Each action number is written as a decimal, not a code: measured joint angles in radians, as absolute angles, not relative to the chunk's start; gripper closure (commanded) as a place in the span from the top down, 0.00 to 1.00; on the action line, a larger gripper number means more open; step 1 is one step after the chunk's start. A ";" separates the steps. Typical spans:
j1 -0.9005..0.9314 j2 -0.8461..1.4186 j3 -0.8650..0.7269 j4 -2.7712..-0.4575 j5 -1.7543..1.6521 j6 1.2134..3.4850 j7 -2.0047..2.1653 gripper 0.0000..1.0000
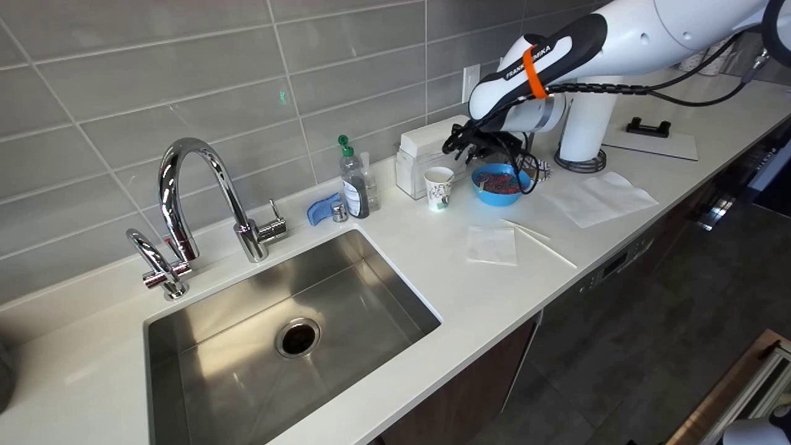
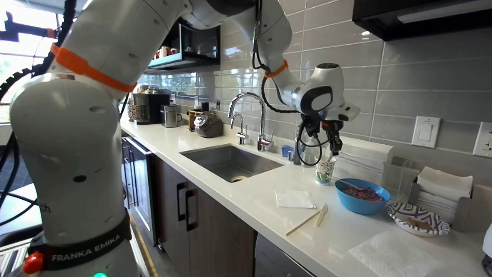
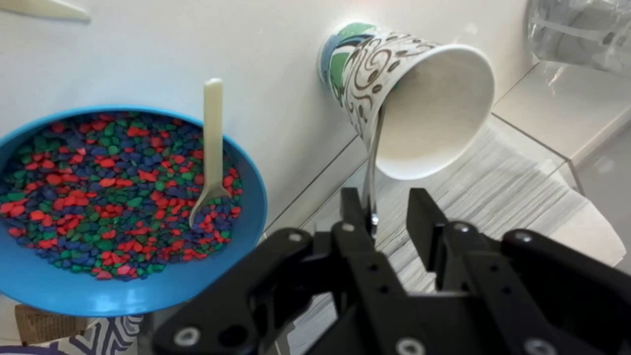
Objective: Pick up the spoon from the cup and put it in the bowl
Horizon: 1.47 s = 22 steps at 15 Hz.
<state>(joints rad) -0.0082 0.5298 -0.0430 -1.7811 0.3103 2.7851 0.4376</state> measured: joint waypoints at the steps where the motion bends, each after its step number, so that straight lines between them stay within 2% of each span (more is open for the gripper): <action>1: -0.009 0.530 -0.042 -1.781 0.310 2.786 0.434 0.00; 3: -0.012 0.531 -0.037 -1.781 0.310 2.788 0.428 0.02; 4: -0.014 0.531 -0.034 -1.781 0.310 2.790 0.424 0.00; 14: -0.008 0.524 -0.031 -1.781 0.301 2.798 0.394 0.01; 22: 0.050 0.489 -0.097 -1.785 0.230 2.798 0.422 0.01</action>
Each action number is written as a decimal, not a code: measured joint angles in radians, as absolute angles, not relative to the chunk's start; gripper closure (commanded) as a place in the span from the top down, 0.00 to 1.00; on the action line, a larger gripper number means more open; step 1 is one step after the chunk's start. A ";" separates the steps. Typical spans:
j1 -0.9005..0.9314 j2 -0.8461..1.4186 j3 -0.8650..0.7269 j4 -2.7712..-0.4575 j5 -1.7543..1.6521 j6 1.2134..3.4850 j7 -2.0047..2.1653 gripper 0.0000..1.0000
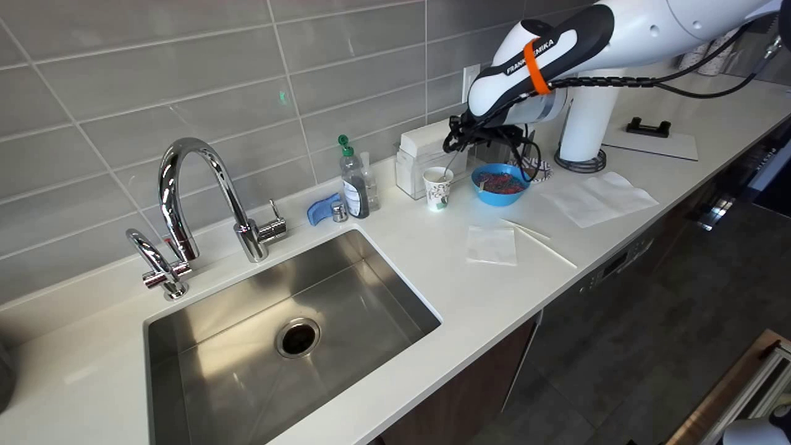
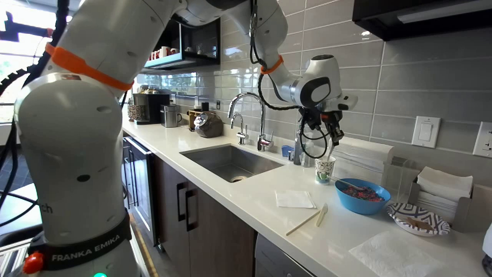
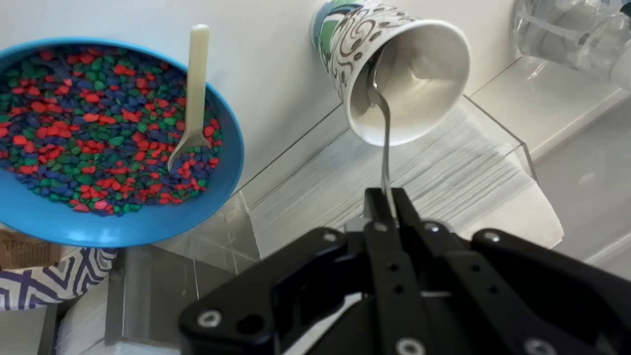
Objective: Pick up the spoon from the cup and put it in the bowl
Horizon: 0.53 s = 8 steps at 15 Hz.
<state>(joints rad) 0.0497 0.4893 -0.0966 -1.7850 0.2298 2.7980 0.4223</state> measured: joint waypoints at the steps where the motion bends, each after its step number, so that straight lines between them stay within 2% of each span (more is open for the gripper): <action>1: 0.062 0.484 -0.112 -1.786 0.212 2.798 0.437 0.01; 8: 0.127 0.427 -0.172 -1.807 0.127 2.798 0.524 0.01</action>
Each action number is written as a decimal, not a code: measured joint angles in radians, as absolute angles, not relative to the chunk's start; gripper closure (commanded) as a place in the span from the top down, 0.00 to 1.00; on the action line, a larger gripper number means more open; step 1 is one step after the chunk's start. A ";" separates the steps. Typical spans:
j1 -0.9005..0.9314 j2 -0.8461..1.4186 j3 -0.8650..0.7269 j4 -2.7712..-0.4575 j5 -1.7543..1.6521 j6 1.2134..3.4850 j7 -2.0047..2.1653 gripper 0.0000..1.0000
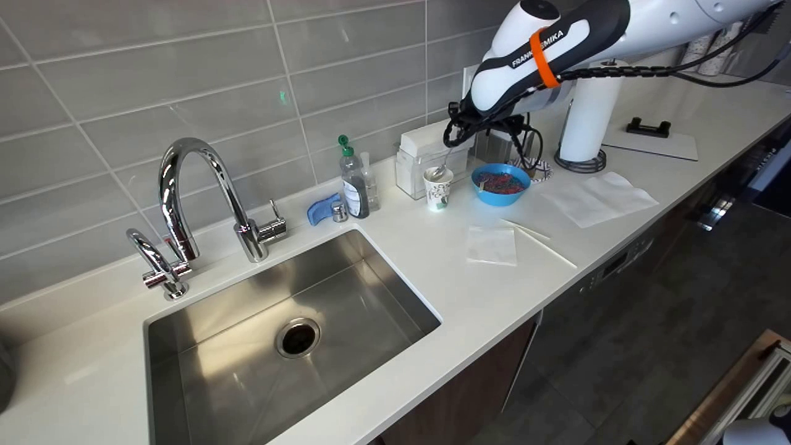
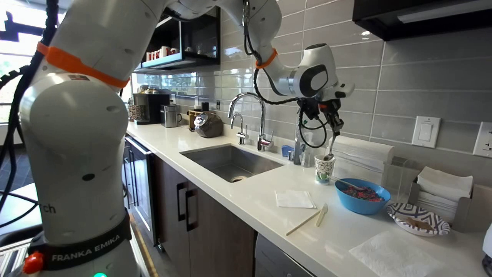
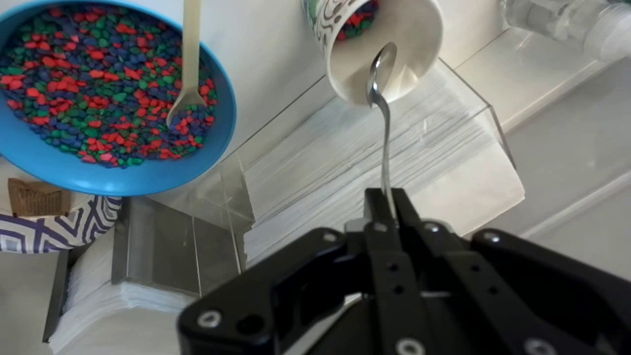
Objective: Pick up the spoon from the cup and put it in the bowl
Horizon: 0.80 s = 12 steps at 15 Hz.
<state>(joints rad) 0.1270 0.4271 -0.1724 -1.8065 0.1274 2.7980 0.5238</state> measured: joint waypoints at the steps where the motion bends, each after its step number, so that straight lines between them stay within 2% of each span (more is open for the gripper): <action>1: 0.133 0.419 -0.176 -1.812 0.120 2.798 0.529 0.01; 12: 0.174 0.338 -0.216 -1.864 0.031 2.795 0.570 0.01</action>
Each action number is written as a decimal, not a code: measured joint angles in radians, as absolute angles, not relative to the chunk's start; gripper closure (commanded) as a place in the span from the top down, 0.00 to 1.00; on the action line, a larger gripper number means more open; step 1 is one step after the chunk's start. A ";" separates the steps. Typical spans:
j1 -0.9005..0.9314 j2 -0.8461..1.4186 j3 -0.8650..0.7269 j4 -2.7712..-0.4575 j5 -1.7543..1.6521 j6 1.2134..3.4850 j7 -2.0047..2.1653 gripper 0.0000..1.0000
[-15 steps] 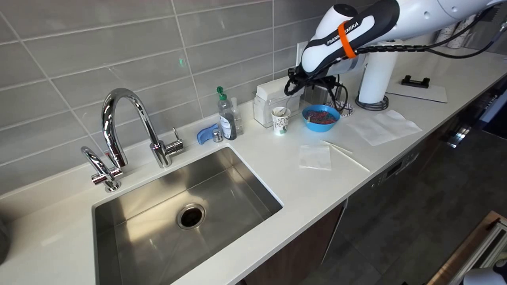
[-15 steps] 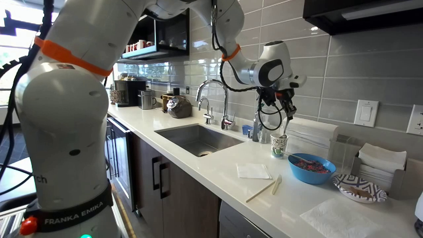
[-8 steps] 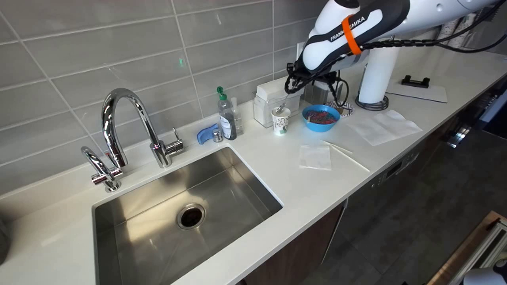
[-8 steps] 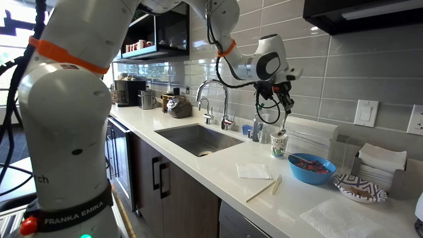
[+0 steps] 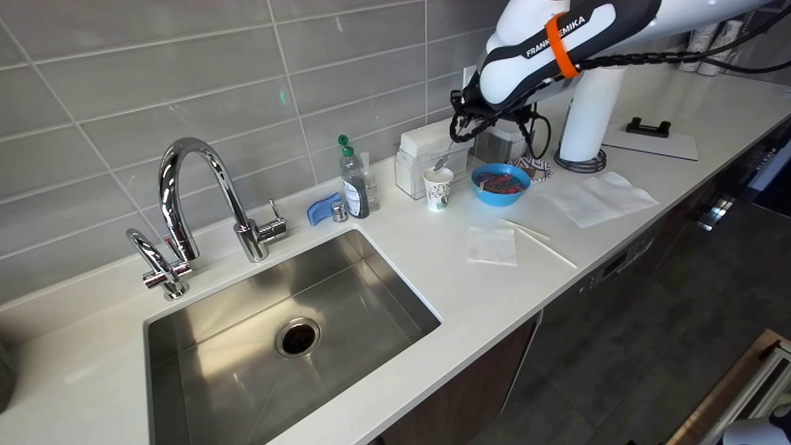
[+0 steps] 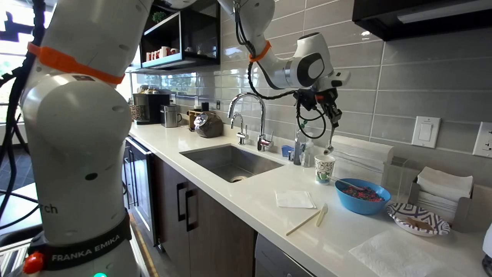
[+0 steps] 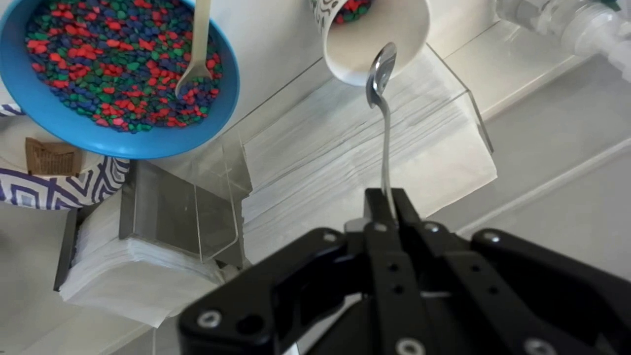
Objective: Pick up the spoon from the cup and put it in the bowl
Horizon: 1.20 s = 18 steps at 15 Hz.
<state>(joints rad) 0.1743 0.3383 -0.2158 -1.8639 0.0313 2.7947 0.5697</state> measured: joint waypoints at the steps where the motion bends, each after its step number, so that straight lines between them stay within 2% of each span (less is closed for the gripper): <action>1: 0.170 0.327 -0.214 -1.869 0.032 2.789 0.572 0.01; 7: 0.065 0.227 -0.147 -1.940 0.198 2.761 0.537 0.01; 13: -0.143 0.112 0.020 -2.049 0.673 2.756 0.265 0.01; 17: -0.225 0.044 -0.008 -2.125 0.920 2.705 0.055 0.01; 18: -0.246 0.032 -0.026 -2.145 0.946 2.679 0.018 0.05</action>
<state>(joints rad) -0.2461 0.0317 -0.0264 -2.1447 0.9458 2.6787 0.0185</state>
